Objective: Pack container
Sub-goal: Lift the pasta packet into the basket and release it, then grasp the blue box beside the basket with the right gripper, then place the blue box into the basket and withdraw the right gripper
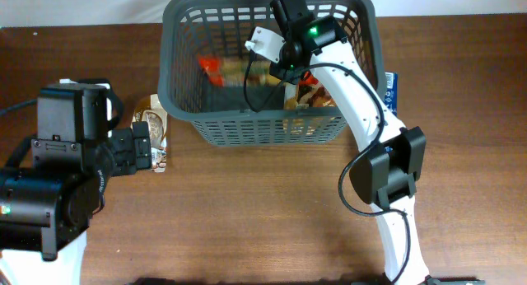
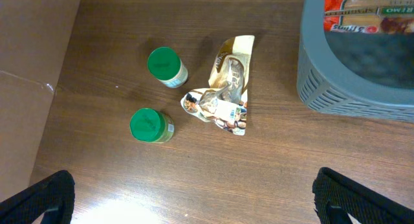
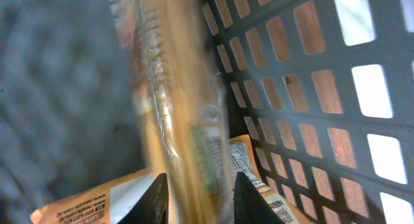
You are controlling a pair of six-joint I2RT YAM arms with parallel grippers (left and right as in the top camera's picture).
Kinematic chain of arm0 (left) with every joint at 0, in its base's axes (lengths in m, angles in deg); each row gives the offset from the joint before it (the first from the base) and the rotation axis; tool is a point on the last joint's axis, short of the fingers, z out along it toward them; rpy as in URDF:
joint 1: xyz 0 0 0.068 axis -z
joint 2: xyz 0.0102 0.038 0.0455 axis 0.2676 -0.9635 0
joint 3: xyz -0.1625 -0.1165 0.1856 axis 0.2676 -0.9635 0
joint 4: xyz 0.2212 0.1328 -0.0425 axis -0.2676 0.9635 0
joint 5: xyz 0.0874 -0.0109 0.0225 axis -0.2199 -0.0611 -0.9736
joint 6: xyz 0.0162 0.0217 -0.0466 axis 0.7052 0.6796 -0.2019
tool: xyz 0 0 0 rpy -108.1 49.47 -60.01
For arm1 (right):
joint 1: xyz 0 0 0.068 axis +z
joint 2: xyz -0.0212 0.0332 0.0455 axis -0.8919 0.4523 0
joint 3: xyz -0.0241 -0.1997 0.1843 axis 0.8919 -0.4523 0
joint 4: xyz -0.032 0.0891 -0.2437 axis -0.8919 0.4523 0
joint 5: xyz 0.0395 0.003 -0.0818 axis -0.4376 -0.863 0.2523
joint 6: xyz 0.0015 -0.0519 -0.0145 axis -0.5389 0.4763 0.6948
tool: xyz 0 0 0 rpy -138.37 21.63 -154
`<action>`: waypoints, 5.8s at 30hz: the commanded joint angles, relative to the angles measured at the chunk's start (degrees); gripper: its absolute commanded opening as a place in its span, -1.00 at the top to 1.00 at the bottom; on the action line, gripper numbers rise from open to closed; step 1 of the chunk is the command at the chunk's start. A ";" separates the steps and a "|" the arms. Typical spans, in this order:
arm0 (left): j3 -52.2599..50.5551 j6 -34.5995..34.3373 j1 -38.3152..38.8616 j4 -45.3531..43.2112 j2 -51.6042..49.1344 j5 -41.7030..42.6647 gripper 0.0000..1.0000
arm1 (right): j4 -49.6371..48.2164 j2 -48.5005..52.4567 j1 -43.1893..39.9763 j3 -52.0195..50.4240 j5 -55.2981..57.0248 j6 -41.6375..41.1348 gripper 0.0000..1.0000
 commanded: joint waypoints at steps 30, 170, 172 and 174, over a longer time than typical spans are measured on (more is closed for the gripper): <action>-0.15 0.09 -0.33 -0.11 -0.02 -0.59 -0.98 | 28.41 -24.94 -38.21 9.75 -2.75 -59.58 -0.33; -0.15 0.09 -0.33 -0.11 -0.02 -0.59 -0.98 | 0.72 -9.77 -6.43 0.81 4.31 -21.55 -0.70; -0.15 0.09 -0.33 -0.11 -0.02 -0.59 -0.99 | 1.42 -12.59 -6.54 2.43 4.31 -24.39 -0.71; -0.15 0.09 -0.33 -0.11 -0.02 -0.59 -0.99 | 2.86 -16.13 -7.04 4.52 4.33 -27.21 -0.77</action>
